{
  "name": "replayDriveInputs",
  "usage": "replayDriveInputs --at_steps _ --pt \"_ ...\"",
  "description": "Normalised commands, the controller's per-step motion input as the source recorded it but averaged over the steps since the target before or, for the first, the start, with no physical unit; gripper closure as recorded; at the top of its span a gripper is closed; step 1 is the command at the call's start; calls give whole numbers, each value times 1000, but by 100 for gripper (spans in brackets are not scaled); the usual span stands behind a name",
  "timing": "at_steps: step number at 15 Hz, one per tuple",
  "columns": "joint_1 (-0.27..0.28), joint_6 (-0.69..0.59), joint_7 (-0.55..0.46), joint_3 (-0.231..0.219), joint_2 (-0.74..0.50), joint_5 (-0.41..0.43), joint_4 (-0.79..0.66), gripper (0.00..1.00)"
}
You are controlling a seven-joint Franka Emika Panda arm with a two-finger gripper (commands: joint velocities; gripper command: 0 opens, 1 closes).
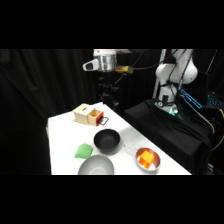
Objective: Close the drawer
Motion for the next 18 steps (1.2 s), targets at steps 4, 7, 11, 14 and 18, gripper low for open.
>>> replayDriveInputs --at_steps 4,7,11,14,18 --pt "-18 48 71 8 -6 5 -30 0" --pt "-48 154 113 -19 -58 50 -135 0" --pt "-80 261 127 -47 -97 68 -240 0" --pt "-93 336 175 -57 -76 91 -267 0" --pt "-95 383 219 -54 -17 146 -225 0"
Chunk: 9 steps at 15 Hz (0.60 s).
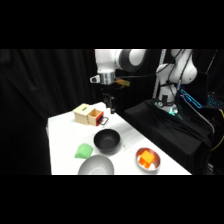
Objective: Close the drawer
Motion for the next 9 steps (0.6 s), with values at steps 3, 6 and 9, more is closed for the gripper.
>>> replayDriveInputs --at_steps 3,6,9 --pt "-82 384 246 -40 55 179 -147 0" --pt "-68 377 252 -25 99 169 -95 0" --pt "-56 339 239 -20 127 138 -53 0"
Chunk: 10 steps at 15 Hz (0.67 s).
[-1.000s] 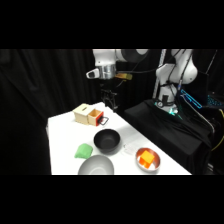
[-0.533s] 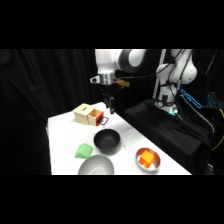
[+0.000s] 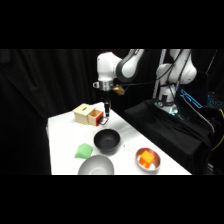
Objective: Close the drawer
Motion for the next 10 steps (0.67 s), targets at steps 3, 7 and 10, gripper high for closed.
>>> replayDriveInputs --at_steps 3,7,10 --pt "-40 301 242 -23 163 107 -11 0" --pt "-12 302 243 -26 161 102 -6 0" --pt "40 359 304 -66 154 25 -17 0"
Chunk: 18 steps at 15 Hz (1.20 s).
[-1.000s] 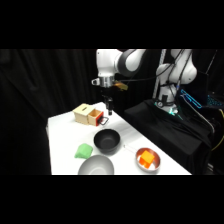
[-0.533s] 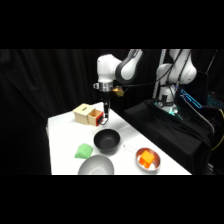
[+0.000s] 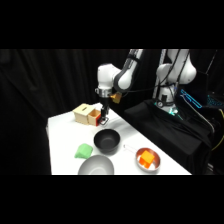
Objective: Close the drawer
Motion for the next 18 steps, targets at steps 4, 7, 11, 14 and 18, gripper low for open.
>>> replayDriveInputs --at_steps 4,7,11,14,18 --pt "101 391 301 -128 172 -26 -26 0" --pt "134 389 185 -127 200 43 -13 0" --pt "198 345 143 -156 236 86 58 0" --pt "214 305 83 -143 228 168 115 0" --pt "248 274 61 -169 216 199 141 0"
